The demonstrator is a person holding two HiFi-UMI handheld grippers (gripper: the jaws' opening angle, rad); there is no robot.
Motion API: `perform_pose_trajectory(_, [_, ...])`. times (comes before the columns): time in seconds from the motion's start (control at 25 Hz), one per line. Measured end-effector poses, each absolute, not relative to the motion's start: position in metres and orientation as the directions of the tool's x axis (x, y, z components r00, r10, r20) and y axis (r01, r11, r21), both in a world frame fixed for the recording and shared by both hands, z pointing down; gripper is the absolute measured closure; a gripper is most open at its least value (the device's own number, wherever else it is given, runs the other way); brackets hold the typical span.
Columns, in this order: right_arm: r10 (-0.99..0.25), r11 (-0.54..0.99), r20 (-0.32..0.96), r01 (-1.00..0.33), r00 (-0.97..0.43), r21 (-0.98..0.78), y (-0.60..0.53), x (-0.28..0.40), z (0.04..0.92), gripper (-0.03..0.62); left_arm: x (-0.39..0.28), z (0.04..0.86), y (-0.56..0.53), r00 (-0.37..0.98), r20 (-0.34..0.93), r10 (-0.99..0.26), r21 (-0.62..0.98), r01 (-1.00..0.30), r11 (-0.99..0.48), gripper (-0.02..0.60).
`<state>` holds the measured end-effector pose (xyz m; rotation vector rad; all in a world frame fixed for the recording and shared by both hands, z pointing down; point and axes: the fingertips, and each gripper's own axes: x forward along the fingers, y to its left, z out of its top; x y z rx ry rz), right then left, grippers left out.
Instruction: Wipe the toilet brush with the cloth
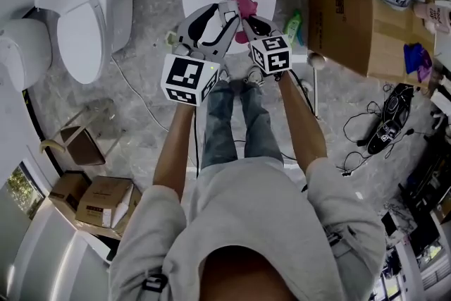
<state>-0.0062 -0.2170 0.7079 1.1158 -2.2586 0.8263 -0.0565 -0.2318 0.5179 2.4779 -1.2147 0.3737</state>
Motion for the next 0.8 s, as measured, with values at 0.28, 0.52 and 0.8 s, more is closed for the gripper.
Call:
perform_pose_trajectory(0.28, [-0.61, 0.437, 0.606, -0.855, -0.511, -0.281, -0.201, 0.03, 0.667, 0.535, -0.054, 0.517, -0.234, 0.589, 0.396, -0.705, 0.15, -0.799, -0.583, 0.374])
perform_pose_trajectory(0.52, [-0.653, 0.421, 0.578, -0.869, -0.489, -0.26, -0.192, 0.049, 0.636, 0.535, -0.066, 0.509, -0.229, 0.549, 0.392, -0.739, 0.123, -0.827, -0.549, 0.374])
perform_pose_trajectory(0.8, [-0.706, 0.403, 0.537, -0.885, -0.462, -0.232, -0.192, 0.067, 0.596, 0.534, -0.107, 0.499, -0.218, 0.457, 0.389, -0.8, 0.089, -0.883, -0.462, 0.451])
